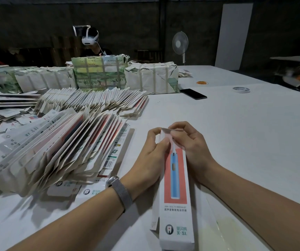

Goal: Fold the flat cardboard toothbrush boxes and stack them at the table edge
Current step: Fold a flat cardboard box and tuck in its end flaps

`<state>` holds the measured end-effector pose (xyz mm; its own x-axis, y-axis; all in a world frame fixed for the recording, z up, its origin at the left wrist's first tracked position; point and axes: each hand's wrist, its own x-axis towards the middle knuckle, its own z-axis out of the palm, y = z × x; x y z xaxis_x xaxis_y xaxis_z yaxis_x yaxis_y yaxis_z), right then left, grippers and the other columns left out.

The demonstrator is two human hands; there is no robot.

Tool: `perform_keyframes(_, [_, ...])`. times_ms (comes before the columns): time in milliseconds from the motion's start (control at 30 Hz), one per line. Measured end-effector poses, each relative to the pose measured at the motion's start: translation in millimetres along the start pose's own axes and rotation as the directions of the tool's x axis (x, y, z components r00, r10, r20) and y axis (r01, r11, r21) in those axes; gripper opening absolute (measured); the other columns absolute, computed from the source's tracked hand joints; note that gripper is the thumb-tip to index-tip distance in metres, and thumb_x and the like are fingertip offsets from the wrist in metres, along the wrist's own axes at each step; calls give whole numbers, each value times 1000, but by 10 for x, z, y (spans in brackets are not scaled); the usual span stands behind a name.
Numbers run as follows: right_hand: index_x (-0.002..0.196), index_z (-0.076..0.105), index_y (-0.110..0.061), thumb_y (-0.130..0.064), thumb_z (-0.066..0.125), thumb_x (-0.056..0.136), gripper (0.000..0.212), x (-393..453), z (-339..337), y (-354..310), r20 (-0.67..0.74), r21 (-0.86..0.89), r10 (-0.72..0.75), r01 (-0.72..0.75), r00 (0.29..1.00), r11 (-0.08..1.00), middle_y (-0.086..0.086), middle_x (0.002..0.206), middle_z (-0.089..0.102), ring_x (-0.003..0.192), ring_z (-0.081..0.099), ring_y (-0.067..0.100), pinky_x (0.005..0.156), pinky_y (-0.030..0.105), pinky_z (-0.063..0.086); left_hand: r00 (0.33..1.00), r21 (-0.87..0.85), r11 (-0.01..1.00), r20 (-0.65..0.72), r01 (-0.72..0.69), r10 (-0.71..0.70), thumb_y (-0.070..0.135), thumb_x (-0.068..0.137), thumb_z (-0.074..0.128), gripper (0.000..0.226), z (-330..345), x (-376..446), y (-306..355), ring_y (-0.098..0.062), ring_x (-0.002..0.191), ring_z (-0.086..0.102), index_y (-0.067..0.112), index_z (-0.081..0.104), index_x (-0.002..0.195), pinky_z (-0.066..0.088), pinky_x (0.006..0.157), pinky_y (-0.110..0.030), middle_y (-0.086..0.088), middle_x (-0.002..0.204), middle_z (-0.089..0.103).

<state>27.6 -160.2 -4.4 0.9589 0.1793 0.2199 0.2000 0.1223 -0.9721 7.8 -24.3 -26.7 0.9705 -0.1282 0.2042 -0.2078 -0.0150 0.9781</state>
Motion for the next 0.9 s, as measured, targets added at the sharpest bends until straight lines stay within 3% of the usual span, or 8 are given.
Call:
perform_keyframes(100, [81,58,-14,-23,59,98,19,34,-12,-9,-41,63,42,-39,998,997,6,76,64,66,63,22,66,31,57,999,56,998,43,-21,19,53,92,42,27,29,-22,20,-17,77,76,43,42,117,57,67,-22,1,86,75])
perform_keyframes(300, [83,65,-19,-17,63,96,13,63,-26,13,-64,-21,71,-72,995,997,2,76,69,66,67,20,67,31,59,999,88,996,36,-17,13,49,99,43,17,24,-26,27,-15,77,75,42,43,114,56,67,-21,3,85,75])
perform_keyframes(500, [82,63,-14,-14,54,99,20,62,-22,5,-41,-26,79,-80,996,996,8,77,66,68,63,25,67,32,58,998,149,988,38,-47,42,40,106,41,11,43,-22,30,-13,83,73,39,43,116,58,78,-28,-10,100,72])
perform_keyframes(667, [80,64,-17,-14,53,100,23,52,-17,-2,-31,-49,70,-71,997,996,10,80,66,69,64,25,68,34,57,999,143,989,34,-18,14,36,109,39,11,20,-37,45,-12,77,74,41,42,118,56,68,-20,-1,88,73])
perform_keyframes(800, [66,64,-22,-10,54,98,35,63,-26,-22,-68,-79,58,-64,996,995,3,69,64,64,61,22,65,32,55,997,178,984,69,13,-26,42,108,37,28,9,-54,60,-16,76,75,44,27,134,60,72,-25,0,82,74])
perform_keyframes(900, [66,64,-21,-11,53,98,35,64,-26,-32,-78,-80,70,-77,994,994,2,67,64,62,62,20,64,32,56,996,171,985,82,13,-27,40,108,38,30,5,-53,64,-18,75,75,44,25,135,60,75,-28,-2,83,74])
